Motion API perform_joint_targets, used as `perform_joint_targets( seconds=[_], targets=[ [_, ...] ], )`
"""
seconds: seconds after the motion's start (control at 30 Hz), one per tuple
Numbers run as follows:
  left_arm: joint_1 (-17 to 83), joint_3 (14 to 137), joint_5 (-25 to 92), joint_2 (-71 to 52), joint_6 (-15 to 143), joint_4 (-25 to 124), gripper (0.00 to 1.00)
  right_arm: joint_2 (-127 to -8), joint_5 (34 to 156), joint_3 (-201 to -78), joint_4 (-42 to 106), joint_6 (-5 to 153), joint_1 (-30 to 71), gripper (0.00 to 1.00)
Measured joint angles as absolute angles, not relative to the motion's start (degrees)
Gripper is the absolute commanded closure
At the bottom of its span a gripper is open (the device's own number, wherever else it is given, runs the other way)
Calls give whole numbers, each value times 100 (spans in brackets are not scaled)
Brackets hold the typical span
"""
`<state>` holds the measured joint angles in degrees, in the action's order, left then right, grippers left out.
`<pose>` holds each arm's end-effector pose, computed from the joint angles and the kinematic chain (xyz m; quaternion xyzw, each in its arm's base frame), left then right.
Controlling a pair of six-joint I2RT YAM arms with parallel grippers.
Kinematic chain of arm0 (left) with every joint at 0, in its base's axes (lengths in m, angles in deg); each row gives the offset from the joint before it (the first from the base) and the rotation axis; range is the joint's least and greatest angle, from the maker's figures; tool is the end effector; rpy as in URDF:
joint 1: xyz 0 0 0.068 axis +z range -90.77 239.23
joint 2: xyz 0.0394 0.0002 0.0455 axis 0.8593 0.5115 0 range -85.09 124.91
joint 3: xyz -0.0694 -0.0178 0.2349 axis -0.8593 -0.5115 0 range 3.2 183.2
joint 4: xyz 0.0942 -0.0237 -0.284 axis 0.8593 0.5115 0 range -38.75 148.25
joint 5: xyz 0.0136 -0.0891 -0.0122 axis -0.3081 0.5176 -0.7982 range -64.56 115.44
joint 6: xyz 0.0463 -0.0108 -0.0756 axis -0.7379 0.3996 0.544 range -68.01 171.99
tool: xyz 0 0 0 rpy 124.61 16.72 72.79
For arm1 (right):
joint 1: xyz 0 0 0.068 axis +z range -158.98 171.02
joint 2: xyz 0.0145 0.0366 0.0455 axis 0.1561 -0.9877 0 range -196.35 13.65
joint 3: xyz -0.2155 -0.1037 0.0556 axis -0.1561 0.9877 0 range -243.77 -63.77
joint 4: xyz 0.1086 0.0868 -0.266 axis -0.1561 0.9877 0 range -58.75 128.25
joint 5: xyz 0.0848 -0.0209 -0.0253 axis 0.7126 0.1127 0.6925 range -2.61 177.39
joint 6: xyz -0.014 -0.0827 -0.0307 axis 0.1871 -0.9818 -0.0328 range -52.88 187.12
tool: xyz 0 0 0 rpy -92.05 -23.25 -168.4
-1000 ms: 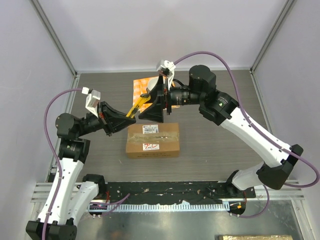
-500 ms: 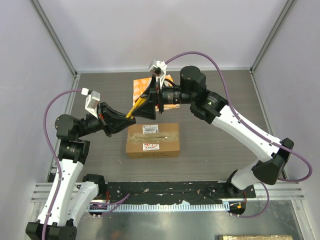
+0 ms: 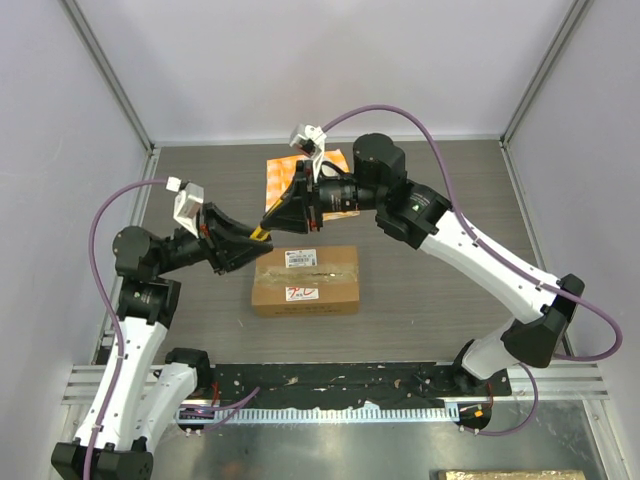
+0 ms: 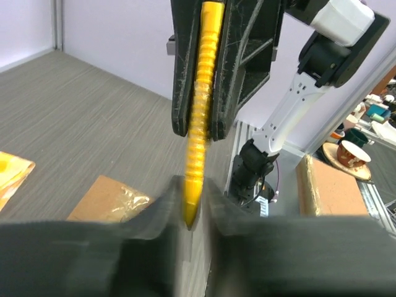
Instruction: Unpack the express box
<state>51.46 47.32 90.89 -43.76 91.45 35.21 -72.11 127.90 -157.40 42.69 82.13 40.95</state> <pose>0.2151 -0.1023 0.3777 0.2893 0.5910 -0.5623 0.5008 0.2255 0.3484 0.4387 -0.4313 0.5811 0.5577 0.4065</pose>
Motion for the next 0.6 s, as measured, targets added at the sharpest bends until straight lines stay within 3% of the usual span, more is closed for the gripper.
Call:
perform_joint_targets(
  seconds=[0.03,0.07,0.23,0.43,0.6],
  targets=[
    [5146,4734,9078,-4376,9027,3569,2,-7211,12768,-15740,4291,8193,4095,99],
    [5146,4786,9037,-4376,8867,3810,0,-7211,12657,-15740,4337,8112,4095,99],
    [5138,5355,8221,-4335,7160,6044,0,-7005,11652,-15495,4765,7563,4117,99],
    [5138,5409,7048,-4199,4612,8411,0,-5956,9114,-14044,4721,6733,4112,99],
    [5048,5235,6729,-4053,2599,9803,0,-6061,7529,-13307,4140,6219,4025,99]
  ],
)
